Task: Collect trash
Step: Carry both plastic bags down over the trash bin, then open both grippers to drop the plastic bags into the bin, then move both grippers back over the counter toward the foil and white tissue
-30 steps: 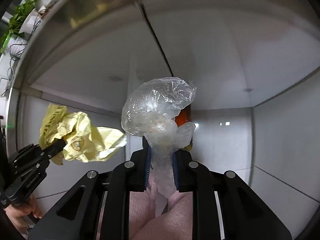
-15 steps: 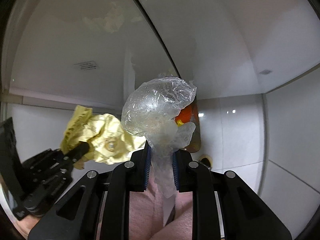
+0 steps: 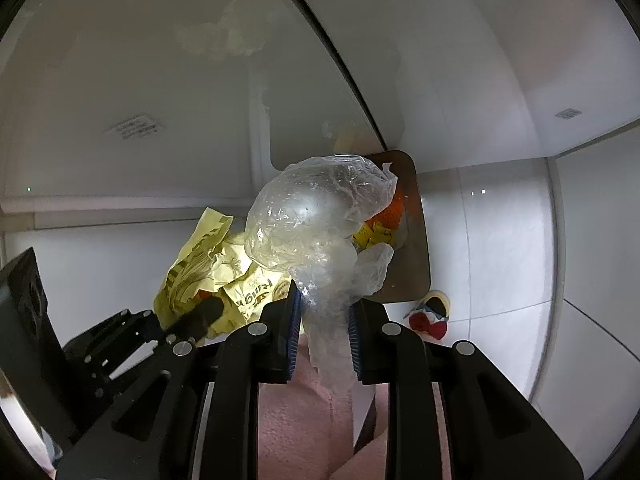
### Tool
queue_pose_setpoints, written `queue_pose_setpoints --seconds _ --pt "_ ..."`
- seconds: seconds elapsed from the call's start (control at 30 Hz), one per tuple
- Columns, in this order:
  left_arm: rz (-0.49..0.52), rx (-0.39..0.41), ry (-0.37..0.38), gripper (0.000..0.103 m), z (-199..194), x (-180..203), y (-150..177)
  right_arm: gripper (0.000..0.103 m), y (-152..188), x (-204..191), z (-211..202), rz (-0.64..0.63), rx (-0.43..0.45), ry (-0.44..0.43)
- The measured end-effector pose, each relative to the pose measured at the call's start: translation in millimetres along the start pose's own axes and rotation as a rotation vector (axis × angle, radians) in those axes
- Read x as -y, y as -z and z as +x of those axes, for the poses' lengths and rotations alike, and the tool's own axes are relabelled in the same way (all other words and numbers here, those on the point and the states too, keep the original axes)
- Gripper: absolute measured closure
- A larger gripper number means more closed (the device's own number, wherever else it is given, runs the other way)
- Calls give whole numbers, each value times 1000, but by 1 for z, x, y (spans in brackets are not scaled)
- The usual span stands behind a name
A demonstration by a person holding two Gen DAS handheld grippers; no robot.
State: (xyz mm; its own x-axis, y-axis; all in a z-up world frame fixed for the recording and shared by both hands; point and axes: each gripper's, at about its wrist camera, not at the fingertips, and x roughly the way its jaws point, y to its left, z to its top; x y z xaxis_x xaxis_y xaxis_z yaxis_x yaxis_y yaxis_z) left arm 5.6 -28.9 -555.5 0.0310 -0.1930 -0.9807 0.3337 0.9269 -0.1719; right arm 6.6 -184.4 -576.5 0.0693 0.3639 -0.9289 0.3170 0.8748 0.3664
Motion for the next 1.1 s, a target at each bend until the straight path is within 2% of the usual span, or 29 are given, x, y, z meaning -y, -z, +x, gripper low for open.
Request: queue_pose_setpoints --seconds 0.03,0.1,0.23,0.4,0.5,0.6,0.7,0.9,0.93,1.0,1.1 --pt "0 1 0 83 0 -1 0 75 -2 -1 0 2 0 1" --pt "-2 0 -3 82 0 0 -4 60 -3 0 1 0 5 -4" --pt "-6 2 -3 79 -3 -1 -9 57 -8 -5 -3 -10 24 6" --pt "-10 26 -18 53 -19 -1 -13 41 -9 -6 -18 -13 57 34" --pt "-20 49 -28 42 -36 -4 -15 35 -8 -10 -36 -28 88 58" --pt "-28 78 -34 37 -56 -6 -17 32 -6 -13 -54 -44 111 63" --pt "-29 114 -36 30 -83 -3 -14 25 1 -20 -82 -76 160 81" --pt "2 226 -53 17 -158 6 -12 23 10 -37 -144 -124 263 97" --pt "5 245 -54 16 -170 6 -12 21 11 -41 -158 -125 285 96" --pt "15 287 -62 11 -196 8 -14 11 12 -48 -180 -132 323 106" --pt "34 353 -76 9 -235 10 -18 9 12 -59 -218 -154 398 114"
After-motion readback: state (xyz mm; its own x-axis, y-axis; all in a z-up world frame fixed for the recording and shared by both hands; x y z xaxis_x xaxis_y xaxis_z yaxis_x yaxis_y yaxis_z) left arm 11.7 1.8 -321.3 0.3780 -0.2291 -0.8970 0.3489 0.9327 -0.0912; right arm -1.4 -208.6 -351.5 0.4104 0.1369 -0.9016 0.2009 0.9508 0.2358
